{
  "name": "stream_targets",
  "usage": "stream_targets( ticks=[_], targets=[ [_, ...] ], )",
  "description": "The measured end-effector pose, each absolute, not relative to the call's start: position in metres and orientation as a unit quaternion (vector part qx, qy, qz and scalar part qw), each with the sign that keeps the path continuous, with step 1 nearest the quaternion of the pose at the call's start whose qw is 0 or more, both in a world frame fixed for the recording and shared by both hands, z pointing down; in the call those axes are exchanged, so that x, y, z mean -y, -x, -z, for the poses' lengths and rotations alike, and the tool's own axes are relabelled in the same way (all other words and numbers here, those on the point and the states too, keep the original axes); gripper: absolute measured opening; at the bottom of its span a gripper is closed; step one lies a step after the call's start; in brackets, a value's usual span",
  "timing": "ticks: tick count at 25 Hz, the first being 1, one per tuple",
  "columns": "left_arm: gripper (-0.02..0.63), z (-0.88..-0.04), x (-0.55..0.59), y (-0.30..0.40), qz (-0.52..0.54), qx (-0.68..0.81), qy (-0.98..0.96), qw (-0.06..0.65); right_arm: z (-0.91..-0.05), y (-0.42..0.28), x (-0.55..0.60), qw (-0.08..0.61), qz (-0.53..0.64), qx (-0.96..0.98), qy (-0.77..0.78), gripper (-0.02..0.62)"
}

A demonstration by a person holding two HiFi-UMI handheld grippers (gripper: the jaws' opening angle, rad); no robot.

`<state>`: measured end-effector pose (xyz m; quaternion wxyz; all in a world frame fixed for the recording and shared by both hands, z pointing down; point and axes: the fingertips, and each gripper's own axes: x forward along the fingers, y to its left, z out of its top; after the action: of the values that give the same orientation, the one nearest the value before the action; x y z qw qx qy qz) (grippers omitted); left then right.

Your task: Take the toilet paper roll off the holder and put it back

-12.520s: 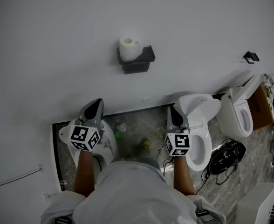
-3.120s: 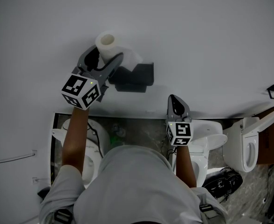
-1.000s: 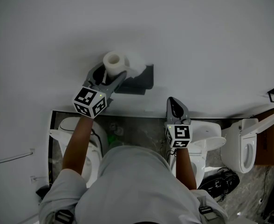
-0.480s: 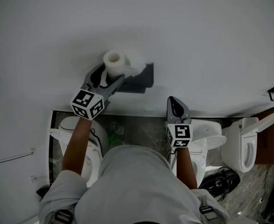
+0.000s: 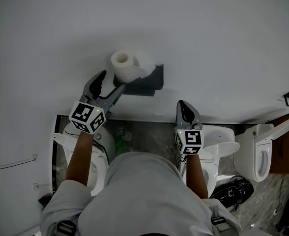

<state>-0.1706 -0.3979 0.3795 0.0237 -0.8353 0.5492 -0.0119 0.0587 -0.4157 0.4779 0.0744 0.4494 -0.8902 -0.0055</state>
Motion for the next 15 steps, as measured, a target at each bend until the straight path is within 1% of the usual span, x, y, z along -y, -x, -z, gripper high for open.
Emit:
stream_targets(
  ticks=[8,15],
  targets=[
    [0.3,-0.392,0.361,0.193,0.008,-0.581,0.814,0.013,-0.474,-0.054,0.41,0.069,0.004,0.891,-0.448,0.003],
    [0.234,-0.391,0.346,0.197,-0.01,-0.596,0.803,0.015,-0.473,-0.052,0.404,0.065,0.001,0.89,-0.451,0.003]
  ],
)
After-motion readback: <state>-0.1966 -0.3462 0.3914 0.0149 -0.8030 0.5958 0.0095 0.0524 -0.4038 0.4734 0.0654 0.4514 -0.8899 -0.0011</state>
